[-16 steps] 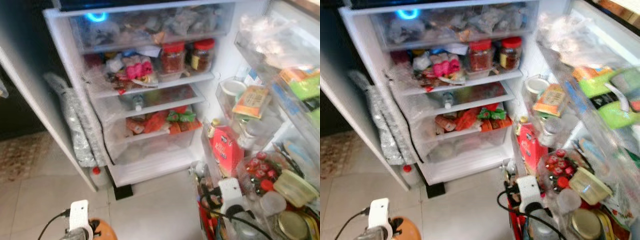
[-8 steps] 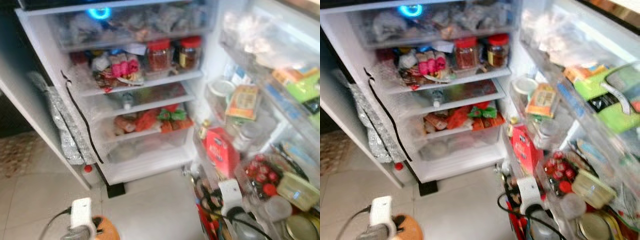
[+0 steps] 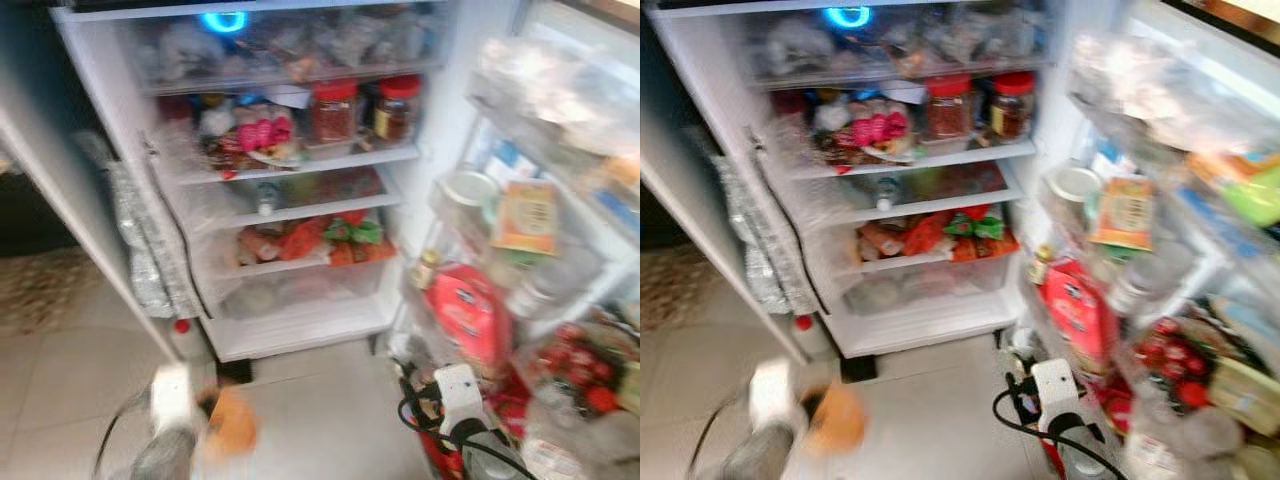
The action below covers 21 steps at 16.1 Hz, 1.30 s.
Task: Restocking fridge
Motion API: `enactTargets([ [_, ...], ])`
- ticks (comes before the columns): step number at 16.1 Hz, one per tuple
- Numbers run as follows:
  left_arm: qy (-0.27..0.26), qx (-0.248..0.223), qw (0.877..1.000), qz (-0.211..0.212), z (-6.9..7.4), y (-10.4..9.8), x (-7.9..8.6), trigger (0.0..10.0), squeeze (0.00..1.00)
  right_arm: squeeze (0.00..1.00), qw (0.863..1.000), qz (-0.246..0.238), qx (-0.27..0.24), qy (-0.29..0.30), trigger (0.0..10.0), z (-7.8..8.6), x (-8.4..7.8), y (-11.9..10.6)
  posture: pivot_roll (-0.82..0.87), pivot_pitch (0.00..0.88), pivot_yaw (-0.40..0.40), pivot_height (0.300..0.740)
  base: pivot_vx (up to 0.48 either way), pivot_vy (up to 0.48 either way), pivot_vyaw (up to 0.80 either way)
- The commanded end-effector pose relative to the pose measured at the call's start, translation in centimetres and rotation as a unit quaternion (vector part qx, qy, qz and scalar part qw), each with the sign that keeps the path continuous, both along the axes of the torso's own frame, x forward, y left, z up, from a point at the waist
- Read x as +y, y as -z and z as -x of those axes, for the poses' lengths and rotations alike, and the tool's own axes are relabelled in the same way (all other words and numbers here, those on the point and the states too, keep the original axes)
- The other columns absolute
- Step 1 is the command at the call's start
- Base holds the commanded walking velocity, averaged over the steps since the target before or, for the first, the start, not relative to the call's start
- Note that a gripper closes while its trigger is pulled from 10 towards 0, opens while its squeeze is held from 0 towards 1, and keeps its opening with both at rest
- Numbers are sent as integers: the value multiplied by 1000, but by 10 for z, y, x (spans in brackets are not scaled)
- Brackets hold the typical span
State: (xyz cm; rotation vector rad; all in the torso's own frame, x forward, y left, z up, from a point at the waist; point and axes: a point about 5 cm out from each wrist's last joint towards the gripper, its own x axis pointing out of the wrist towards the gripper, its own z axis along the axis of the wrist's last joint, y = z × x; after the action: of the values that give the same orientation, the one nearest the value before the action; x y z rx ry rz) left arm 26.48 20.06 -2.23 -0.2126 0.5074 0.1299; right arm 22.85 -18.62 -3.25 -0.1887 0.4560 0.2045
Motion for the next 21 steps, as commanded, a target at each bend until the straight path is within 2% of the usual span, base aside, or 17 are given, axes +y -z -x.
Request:
enactTargets([
  [1, 0, -29, 1000, -2, -7, -9, 1, 10000, 0, 0, 1000, -3, 26, 0, 10000, 8, -1, 8, -216, 55, -14, 740, 0, 0, 0],
  [3, -4, -73, 997, 12, -19, -22, -2, 10000, 0, 0, 999, 1, 49, -10, 10000, 14, 3, 14, -219, 57, -14, 740, 0, 0, 0],
  [5, -4, -120, 992, 44, -33, -39, -6, 10000, 0, 0, 996, 14, 90, -6, 10000, 22, 3, 24, -217, 59, -14, 740, 0, 0, 0],
  [6, 14, -149, 986, 71, -42, -51, -14, 10000, 0, 0, 992, 24, 125, -4, 10000, 31, 4, 33, -217, 59, -14, 740, 0, 0, 0],
  [8, 30, -179, 978, 106, -49, -65, -23, 10000, 0, 0, 986, 29, 162, 5, 10000, 41, 5, 42, -213, 61, -12, 740, 0, 0, 0],
  [10, 19, -220, 957, 188, -53, -84, -32, 10000, 0, 0, 977, 36, 207, 22, 10000, 57, 5, 53, -208, 61, -10, 740, 0, 0, 0],
  [11, 22, -225, 950, 215, -51, -87, -35, 10000, 0, 0, 975, 33, 218, 24, 10000, 61, 7, 55, -208, 61, -10, 740, 0, 0, 0],
  [12, 45, -225, 938, 260, -45, -89, -43, 10000, 0, 0, 973, 30, 228, 33, 10000, 67, 8, 58, -199, 60, -12, 740, 0, 0, 0],
  [13, 54, -224, 935, 271, -43, -90, -45, 10000, 0, 0, 972, 29, 230, 37, 10000, 68, 8, 59, -199, 60, -12, 740, 0, 0, 0],
  [14, 72, -226, 911, 338, -33, -91, -50, 10000, 0, 0, 969, 23, 239, 49, 10000, 73, 8, 61, -201, 58, -14, 740, 0, 0, 0],
  [15, 76, -229, 896, 372, -24, -91, -50, 10000, 0, 0, 966, 25, 250, 53, 10000, 79, 7, 64, -205, 53, -17, 740, 0, 0, 0],
  [17, 88, -237, 897, 362, -15, -94, -46, 10000, 0, 0, 964, 30, 259, 58, 10000, 84, 5, 66, -193, 47, -26, 740, 0, 0, 0],
  [19, 103, -250, 878, 396, -8, -103, -46, 10000, 0, 0, 962, 36, 265, 60, 10000, 88, 4, 67, -185, 40, -34, 740, 0, 0, 0],
  [20, 100, -253, 875, 401, -5, -106, -44, 10000, 0, 0, 961, 39, 267, 60, 10000, 88, 3, 68, -185, 35, -36, 740, 0, 0, 0],
  [21, 100, -249, 877, 398, 1, -109, -43, 10000, 0, 0, 961, 40, 268, 61, 10000, 87, 3, 68, -184, 33, -37, 740, 0, 0, 0],
])
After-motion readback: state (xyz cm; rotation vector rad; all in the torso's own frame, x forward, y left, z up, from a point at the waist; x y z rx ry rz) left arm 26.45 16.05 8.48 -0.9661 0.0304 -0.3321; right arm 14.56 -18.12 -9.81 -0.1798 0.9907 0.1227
